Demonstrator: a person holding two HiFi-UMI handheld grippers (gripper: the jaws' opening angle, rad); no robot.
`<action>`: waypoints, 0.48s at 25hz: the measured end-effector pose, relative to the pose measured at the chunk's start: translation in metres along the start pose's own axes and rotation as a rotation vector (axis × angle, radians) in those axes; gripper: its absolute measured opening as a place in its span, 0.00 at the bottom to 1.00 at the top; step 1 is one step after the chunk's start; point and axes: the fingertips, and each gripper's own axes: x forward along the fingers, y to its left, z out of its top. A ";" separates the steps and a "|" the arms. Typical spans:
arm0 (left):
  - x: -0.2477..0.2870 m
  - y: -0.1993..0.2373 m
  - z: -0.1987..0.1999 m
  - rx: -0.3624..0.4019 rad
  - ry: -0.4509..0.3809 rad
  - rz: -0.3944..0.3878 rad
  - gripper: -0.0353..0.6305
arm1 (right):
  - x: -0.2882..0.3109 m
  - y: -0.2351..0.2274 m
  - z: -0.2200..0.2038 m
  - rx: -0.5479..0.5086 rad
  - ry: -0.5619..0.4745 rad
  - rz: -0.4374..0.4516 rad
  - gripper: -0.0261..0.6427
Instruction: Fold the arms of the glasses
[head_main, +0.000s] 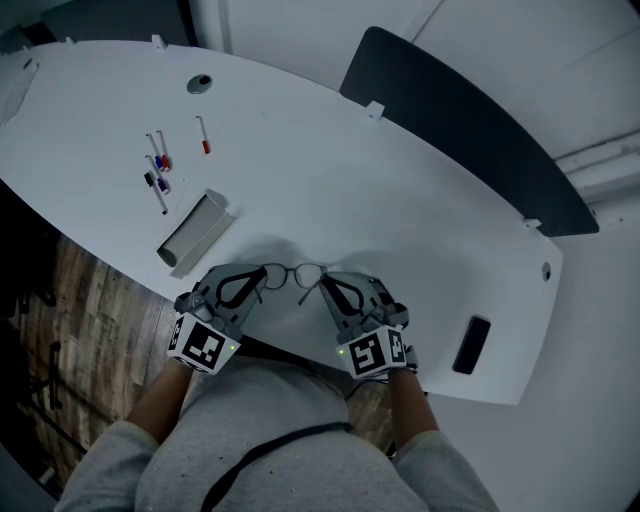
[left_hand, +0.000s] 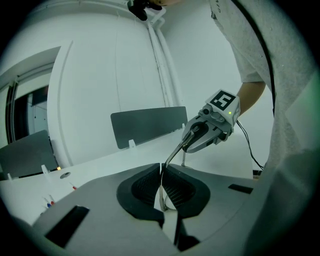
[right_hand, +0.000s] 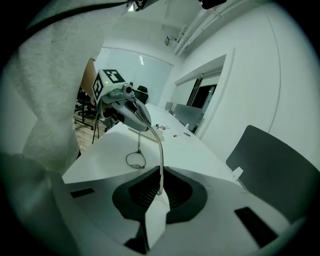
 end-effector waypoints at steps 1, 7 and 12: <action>-0.001 0.002 -0.001 -0.007 0.001 0.006 0.09 | 0.001 0.001 0.001 -0.019 0.007 0.002 0.09; -0.004 0.009 -0.001 -0.003 0.000 0.029 0.09 | 0.011 0.013 0.009 -0.150 0.046 0.034 0.09; -0.004 0.008 -0.003 -0.034 -0.003 0.036 0.08 | 0.022 0.015 0.010 -0.229 0.088 0.044 0.09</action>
